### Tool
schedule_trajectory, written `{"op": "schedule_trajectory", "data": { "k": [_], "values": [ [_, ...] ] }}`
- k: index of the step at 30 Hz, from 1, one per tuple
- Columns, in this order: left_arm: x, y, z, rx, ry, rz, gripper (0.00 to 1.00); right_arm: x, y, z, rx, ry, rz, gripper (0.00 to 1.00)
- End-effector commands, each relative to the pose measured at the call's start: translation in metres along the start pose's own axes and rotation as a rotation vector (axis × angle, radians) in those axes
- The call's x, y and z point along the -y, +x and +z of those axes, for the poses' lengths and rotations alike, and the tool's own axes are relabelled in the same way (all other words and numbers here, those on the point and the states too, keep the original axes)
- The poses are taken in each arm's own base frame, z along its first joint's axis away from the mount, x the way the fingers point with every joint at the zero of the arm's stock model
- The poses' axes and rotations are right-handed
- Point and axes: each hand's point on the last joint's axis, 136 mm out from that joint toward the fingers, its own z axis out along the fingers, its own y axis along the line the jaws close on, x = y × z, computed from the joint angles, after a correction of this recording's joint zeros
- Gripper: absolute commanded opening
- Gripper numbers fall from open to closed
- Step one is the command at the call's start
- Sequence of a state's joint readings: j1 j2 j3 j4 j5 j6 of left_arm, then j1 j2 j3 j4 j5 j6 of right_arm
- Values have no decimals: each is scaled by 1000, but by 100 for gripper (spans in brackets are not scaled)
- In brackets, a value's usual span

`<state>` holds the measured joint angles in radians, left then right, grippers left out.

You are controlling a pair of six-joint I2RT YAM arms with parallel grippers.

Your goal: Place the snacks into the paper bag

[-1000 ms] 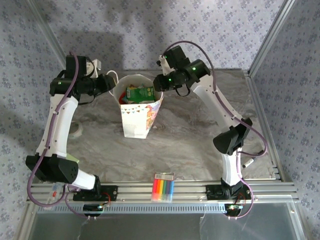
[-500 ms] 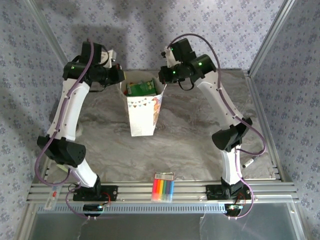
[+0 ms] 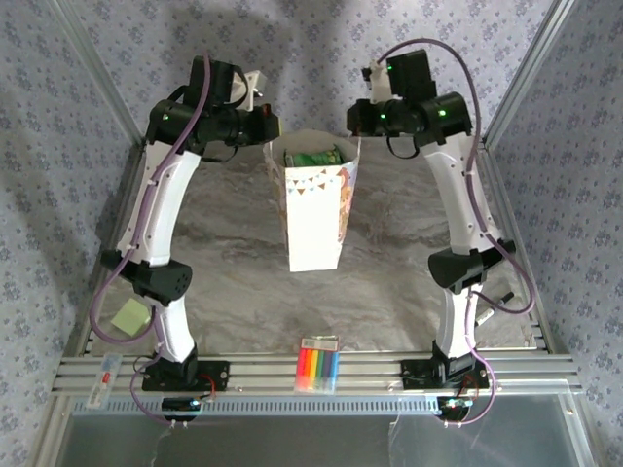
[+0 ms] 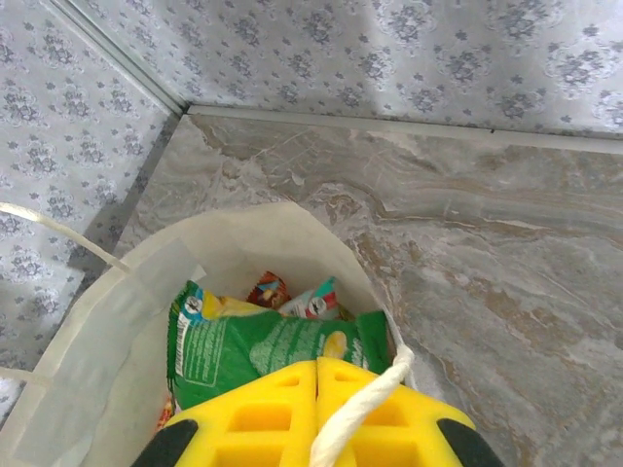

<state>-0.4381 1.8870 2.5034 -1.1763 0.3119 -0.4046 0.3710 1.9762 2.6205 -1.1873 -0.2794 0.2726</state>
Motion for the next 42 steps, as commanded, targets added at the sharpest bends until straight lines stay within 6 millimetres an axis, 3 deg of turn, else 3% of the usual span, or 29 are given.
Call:
{"op": "schedule_trajectory", "data": {
  "k": [1,6,12,17,24,26,28,31,42],
  "values": [
    [35,-27,-22,139,74,59,0,-14,-28,-52,137,-67,-37,0],
    [36,-9,-6,77,68,65,0,-6,-11,-46,72,-66,-30,0],
    [8,39,24,-15,-5,54,2,26,67,-9,-87,6,23,0],
    [-21,76,36,-59,-66,29,4,45,109,-9,-125,48,73,0],
    [-22,81,27,-41,-62,11,5,49,108,-26,-104,82,75,0],
    [-19,79,22,-33,-58,13,6,50,105,-30,-89,91,82,8],
    [-16,77,17,-29,-51,16,11,49,102,-35,-75,89,81,9],
    [-17,74,11,-11,-63,20,2,51,99,-42,-50,101,80,12],
    [-55,66,-21,70,-131,-50,0,55,110,-45,-59,95,105,16]
  ]
}}
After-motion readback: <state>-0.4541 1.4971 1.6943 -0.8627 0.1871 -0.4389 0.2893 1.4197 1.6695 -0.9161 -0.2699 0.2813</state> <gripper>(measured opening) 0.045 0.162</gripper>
